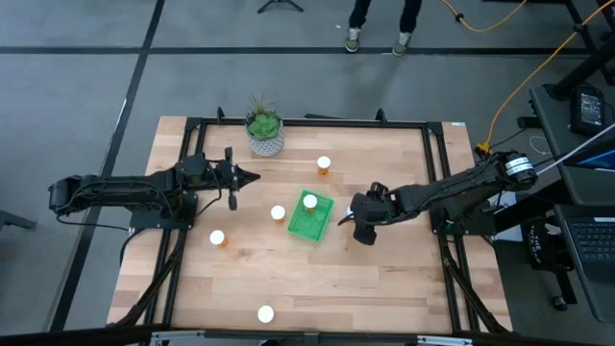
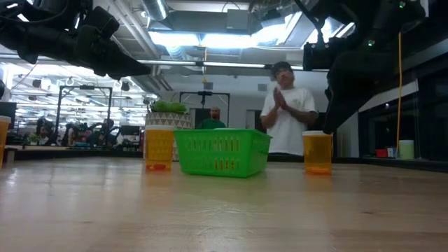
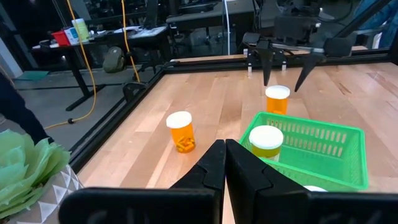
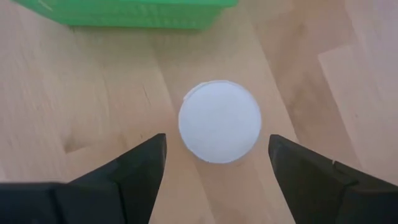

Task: Pick and place pill bottles into a basket
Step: Put the orange pill bottle into the green basket

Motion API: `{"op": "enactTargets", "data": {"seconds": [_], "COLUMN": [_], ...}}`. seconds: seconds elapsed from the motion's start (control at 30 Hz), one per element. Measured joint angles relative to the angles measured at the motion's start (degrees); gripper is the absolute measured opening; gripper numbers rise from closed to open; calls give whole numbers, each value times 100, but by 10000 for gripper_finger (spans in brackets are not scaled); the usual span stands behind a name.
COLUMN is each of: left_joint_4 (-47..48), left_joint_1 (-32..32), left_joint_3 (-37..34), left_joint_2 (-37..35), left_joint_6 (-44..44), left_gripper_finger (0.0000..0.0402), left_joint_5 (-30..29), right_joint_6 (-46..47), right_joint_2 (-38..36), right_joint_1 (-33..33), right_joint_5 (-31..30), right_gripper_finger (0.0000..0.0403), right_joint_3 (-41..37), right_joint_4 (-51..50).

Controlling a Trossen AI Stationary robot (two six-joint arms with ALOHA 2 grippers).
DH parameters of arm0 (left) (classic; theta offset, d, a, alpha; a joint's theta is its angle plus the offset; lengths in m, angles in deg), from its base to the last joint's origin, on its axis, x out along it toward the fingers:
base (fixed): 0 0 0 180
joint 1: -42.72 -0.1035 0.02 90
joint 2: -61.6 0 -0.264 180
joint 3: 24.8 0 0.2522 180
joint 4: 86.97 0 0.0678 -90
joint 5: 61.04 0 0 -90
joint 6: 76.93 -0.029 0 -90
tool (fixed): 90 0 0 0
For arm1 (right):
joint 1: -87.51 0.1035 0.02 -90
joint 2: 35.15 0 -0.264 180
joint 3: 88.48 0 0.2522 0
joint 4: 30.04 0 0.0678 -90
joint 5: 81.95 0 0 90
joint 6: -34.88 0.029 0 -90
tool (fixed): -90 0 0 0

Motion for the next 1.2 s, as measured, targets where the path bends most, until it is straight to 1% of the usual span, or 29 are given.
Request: {"op": "enactTargets", "data": {"seconds": [0.3, 0.5, 0.63, 1.2], "left_joint_4": [2, 26, 24, 28], "left_joint_1": [0, 0, 0, 0], "left_joint_3": [0, 0, 0, 0], "left_joint_2": [0, 0, 0, 0], "left_joint_6": [0, 0, 0, 0], "left_gripper_finger": [6, 6, 6, 6], "left_joint_5": [0, 2, 0, 0], "right_joint_6": [0, -1, -32, -149], "right_joint_2": [3, 282, 410, 442], "right_joint_1": [-2, -15, -15, -244], "right_joint_5": [-39, -40, -81, -84], "right_gripper_finger": [284, 284, 284, 284], "right_joint_3": [-2, -4, -7, -7], "right_joint_4": [38, 74, 416, 542]}}
